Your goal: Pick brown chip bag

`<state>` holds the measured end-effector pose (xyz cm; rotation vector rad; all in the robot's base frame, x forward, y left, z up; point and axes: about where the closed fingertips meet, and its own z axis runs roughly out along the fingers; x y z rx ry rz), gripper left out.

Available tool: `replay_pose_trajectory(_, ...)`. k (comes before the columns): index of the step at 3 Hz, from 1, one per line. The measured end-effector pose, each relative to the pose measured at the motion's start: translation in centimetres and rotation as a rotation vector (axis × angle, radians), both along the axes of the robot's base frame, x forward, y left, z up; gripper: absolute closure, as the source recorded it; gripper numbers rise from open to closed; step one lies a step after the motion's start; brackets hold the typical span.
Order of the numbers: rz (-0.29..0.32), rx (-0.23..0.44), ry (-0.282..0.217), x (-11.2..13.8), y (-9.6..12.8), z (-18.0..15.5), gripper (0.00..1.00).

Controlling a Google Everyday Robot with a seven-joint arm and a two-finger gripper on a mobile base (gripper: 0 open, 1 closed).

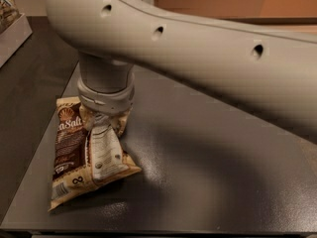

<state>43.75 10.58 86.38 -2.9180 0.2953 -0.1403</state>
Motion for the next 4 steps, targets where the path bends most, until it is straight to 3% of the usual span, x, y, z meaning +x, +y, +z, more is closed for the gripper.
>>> replay_pose_trajectory(1, -0.035, -0.003, -0.010, 0.5, -0.3, 1.0, 0.87)
replay_pose_trajectory(2, -0.078, 0.009, -0.004, 1.1, -0.7, 2.0, 1.00)
replay_pose_trajectory(4, -0.184, 0.098, 0.058, 2.0, -1.4, 7.2, 1.00)
